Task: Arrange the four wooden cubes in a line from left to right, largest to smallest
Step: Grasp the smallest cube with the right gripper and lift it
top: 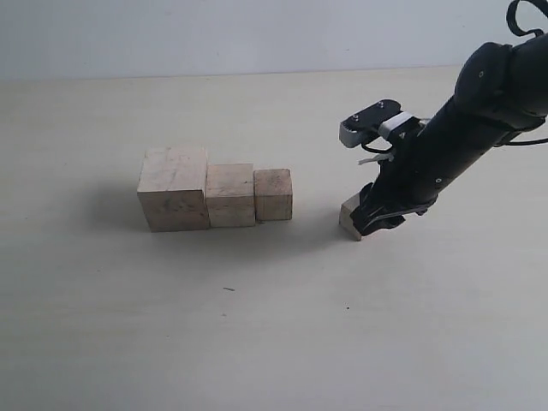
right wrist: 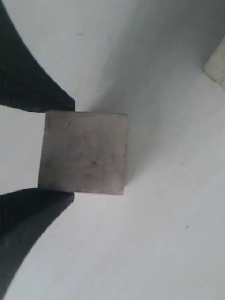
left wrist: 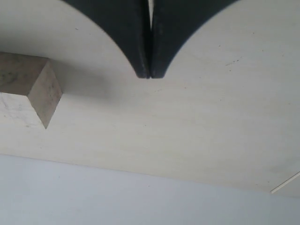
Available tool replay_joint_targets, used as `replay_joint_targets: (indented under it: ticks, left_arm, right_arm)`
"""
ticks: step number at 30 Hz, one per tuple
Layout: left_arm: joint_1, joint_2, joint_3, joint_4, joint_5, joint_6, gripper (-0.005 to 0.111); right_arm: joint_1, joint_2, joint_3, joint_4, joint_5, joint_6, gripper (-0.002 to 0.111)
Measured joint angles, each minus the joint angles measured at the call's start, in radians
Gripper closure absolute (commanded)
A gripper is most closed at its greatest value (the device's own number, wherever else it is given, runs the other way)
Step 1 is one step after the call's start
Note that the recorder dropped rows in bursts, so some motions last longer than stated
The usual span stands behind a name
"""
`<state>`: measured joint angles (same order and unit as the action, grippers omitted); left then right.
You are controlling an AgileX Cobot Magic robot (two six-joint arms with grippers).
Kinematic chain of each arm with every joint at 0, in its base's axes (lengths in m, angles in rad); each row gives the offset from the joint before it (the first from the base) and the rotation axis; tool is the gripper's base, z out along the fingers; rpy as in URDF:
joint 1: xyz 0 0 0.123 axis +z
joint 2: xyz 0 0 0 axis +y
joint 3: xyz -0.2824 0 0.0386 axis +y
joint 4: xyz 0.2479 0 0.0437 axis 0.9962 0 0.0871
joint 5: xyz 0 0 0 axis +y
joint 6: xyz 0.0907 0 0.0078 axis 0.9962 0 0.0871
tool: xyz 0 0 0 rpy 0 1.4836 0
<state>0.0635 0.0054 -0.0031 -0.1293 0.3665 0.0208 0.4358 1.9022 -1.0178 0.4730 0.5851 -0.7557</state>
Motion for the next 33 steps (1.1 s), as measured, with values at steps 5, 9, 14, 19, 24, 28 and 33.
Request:
replay_joint_targets:
  ticks: [5, 9, 14, 19, 24, 28, 33]
  left_arm:
    - [0.0, 0.0, 0.0, 0.0, 0.0, 0.0, 0.107]
    - [0.0, 0.0, 0.0, 0.0, 0.0, 0.0, 0.107]
    - [0.0, 0.0, 0.0, 0.0, 0.0, 0.0, 0.107]
    - [0.0, 0.0, 0.0, 0.0, 0.0, 0.0, 0.107]
    - [0.0, 0.0, 0.0, 0.0, 0.0, 0.0, 0.107]
    - [0.0, 0.0, 0.0, 0.0, 0.0, 0.0, 0.107]
    - [0.0, 0.0, 0.0, 0.0, 0.0, 0.0, 0.107]
  right_arm:
    - [0.0, 0.0, -0.039, -0.012, 0.061, 0.0, 0.108]
    - [0.0, -0.005, -0.101, -0.065, 0.109, 0.0, 0.108]
    - [0.0, -0.008, -0.163, -0.15, 0.118, -0.137, 0.108]
    - [0.0, -0.003, -0.207, -0.162, 0.124, -0.516, 0.108]
    - [0.0, 0.065, -0.288, -0.103, 0.135, -0.669, 0.108]
    - [0.0, 0.156, -0.394, -0.066, 0.235, -0.719, 0.108]
    - [0.0, 0.239, -0.497, -0.028, 0.391, -0.79, 0.108]
